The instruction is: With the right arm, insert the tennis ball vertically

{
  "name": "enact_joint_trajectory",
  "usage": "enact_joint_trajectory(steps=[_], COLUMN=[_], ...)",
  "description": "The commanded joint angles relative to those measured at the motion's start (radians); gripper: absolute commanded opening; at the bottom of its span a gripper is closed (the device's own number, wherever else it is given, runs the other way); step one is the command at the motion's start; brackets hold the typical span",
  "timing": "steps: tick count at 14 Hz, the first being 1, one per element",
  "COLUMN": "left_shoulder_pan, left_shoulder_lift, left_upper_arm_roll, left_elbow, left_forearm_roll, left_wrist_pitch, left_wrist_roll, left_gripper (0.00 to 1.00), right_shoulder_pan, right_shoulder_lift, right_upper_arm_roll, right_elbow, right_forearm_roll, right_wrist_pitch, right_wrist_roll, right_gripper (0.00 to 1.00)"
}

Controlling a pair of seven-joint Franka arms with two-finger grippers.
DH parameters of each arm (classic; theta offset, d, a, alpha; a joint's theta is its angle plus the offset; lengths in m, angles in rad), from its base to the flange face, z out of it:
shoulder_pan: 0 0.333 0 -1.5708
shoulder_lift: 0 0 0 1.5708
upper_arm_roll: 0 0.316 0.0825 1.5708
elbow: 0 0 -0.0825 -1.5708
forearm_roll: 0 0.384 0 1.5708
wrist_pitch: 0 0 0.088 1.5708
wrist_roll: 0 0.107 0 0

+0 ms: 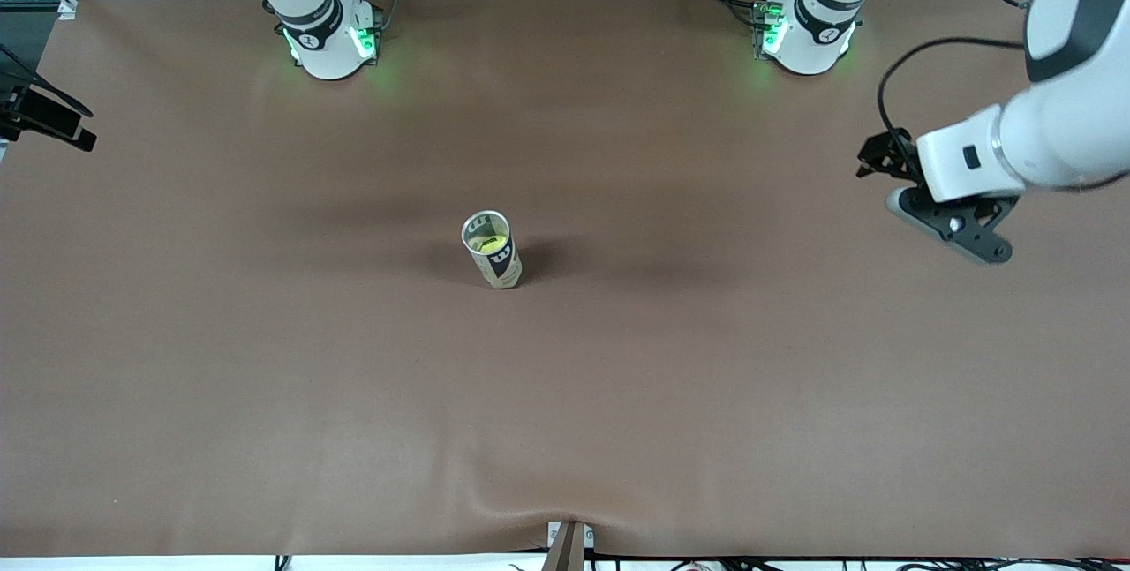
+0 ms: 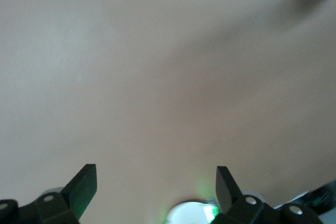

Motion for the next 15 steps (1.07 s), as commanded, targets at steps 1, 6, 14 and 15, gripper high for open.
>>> enact_joint_trajectory(steps=[1, 6, 14, 15], left_shoulder_pan=[-0.104, -0.271, -0.016, -0.005], left_shoulder_lift=[-0.083, -0.111, -0.235, -0.247], left_upper_arm_roll=[0.125, 0.470, 0.058, 0.047], left_elbow=[-0.014, -0.011, -0.047, -0.051], left_forearm_roll=[-0.016, -0.018, 0.113, 0.112], left_wrist_pitch=[-0.043, -0.046, -0.039, -0.036], left_wrist_roll=[-0.212, -0.209, -0.391, -0.395], left_gripper=[1.00, 1.00, 1.00, 1.00], right_shoulder_pan=[0.001, 0.000, 0.000, 0.000], right_shoulder_lift=[0.009, 0.009, 0.009, 0.009], right_upper_arm_roll=[0.001, -0.001, -0.001, -0.001], right_elbow=[0.022, 0.024, 0.024, 0.024], right_forearm_roll=[-0.005, -0.008, -0.006, -0.006], right_wrist_pitch=[-0.015, -0.010, -0.015, -0.015], right_wrist_roll=[0.015, 0.015, 0.015, 0.015], right_gripper=[1.00, 1.00, 1.00, 1.00])
